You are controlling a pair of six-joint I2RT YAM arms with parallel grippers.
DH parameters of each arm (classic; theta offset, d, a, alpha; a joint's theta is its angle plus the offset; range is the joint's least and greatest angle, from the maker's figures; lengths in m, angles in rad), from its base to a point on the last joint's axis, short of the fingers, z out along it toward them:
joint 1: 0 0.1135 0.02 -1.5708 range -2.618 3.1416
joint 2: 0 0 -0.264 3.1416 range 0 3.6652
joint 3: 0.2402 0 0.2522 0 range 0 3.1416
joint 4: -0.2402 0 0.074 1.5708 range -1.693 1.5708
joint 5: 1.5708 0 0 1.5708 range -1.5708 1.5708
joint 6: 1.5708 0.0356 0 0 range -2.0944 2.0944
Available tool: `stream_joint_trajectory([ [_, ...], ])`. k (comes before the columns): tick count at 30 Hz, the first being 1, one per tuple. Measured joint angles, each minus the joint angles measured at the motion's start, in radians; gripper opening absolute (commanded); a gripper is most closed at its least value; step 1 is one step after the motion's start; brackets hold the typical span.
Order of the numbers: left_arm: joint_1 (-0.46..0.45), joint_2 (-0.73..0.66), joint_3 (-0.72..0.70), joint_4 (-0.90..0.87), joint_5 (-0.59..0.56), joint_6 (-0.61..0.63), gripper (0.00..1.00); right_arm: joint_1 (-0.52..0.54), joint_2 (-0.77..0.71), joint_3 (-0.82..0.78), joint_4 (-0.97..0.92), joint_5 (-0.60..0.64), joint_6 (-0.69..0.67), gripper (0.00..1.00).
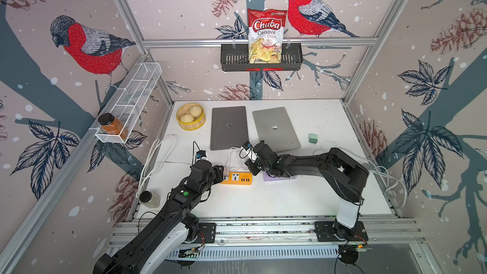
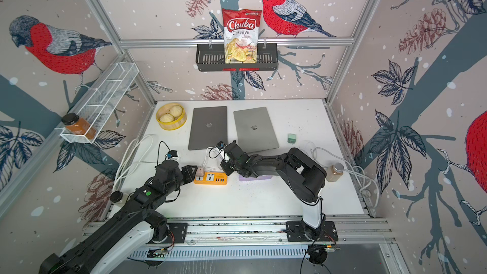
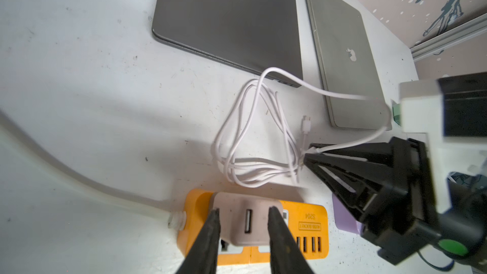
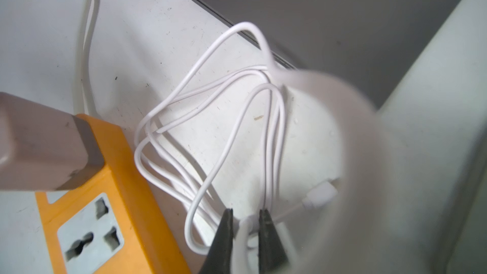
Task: Unplug the laptop charger
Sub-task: Place the charging cable at the center of the board, then remove the plug from the socket.
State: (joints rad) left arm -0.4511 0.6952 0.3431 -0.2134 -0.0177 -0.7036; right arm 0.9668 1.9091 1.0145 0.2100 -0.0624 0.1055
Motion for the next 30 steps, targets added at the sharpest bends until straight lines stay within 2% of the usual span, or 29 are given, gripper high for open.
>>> stream_joint_trajectory([
  [4, 0.0, -0.01, 0.01, 0.0, 0.0, 0.01, 0.33, -0.005, 0.026, 0.006, 0.027, -0.003, 0.013, 0.18],
  [11, -0.001, 0.006, 0.01, 0.0, 0.0, 0.032, 0.38, -0.006, -0.007, -0.037, 0.026, 0.004, 0.032, 0.55],
  [15, -0.01, -0.002, 0.01, 0.001, -0.002, 0.051, 0.43, -0.003, -0.074, -0.082, 0.021, 0.031, 0.05, 0.65],
  [20, -0.056, 0.0, 0.01, 0.001, -0.035, 0.076, 0.46, 0.023, -0.16, -0.132, 0.021, 0.076, 0.064, 0.68],
  [24, -0.119, 0.039, 0.02, 0.0, -0.109, 0.087, 0.44, 0.093, -0.219, -0.17, 0.024, 0.153, 0.108, 0.69],
  [27, -0.155, 0.061, 0.028, 0.0, -0.175, 0.094, 0.43, 0.151, -0.229, -0.189, 0.025, 0.212, 0.159, 0.7],
  [30, -0.17, 0.074, 0.033, 0.0, -0.223, 0.101, 0.44, 0.165, -0.223, -0.208, 0.032, 0.258, 0.217, 0.7],
])
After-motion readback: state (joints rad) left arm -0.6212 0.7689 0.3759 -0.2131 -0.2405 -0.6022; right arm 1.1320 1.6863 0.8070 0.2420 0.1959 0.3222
